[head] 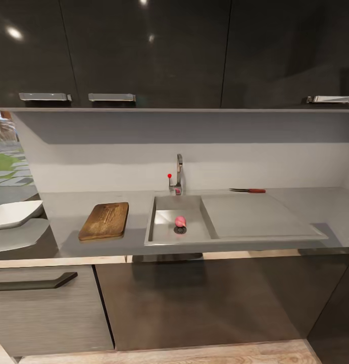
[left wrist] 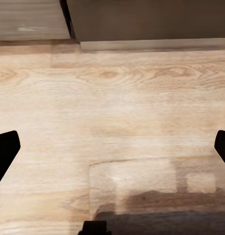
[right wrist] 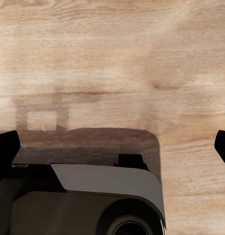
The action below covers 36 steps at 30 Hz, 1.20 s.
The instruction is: In the kitchen, take the Vidalia onion out of the sink, dice it on the chopping board with the paring knife, put the diced onion into the bowl on the countertop, then place both the paring knife and the chopping board into the sink.
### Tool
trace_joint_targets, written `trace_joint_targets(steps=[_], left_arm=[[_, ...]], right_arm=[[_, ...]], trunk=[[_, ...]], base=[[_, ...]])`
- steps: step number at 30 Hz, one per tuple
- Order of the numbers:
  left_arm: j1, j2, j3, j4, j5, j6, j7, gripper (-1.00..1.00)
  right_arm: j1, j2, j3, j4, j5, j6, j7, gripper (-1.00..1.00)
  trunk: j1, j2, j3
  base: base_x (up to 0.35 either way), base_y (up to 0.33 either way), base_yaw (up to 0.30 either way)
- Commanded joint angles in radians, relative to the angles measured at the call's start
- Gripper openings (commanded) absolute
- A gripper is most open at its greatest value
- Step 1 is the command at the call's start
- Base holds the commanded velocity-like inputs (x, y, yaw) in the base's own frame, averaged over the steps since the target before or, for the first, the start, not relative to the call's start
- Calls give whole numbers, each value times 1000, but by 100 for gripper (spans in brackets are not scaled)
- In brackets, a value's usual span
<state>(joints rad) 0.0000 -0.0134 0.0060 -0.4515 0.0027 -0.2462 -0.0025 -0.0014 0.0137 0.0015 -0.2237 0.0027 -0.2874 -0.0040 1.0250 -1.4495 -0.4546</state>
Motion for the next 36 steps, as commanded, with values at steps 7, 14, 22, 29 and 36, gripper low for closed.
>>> trace_joint_targets(steps=[7,14,22,29,36], left_arm=[[6,7,9,-25,-28,0,-14,100],[6,28,15,-10,-27,-10,-10,100],[6,33,17,35,-26,-12,-10,100],[6,37,17,71,-26,-12,-10,100],[6,39,17,69,-25,-13,-10,100]], right_arm=[[29,29,5,27,-1,-30,-1,100],[68,63,6,6,-1,-68,-2,100],[114,63,6,0,0,-88,-2,100],[135,55,6,-2,3,-90,-2,100],[135,49,8,-3,3,-90,-2,100]], trunk=[[0,0,-1],[0,0,-1],[0,0,-1],[0,0,-1],[0,0,-1]], base=[[0,0,0],[0,0,0],[-98,65,0],[-238,171,0],[-247,189,0]])
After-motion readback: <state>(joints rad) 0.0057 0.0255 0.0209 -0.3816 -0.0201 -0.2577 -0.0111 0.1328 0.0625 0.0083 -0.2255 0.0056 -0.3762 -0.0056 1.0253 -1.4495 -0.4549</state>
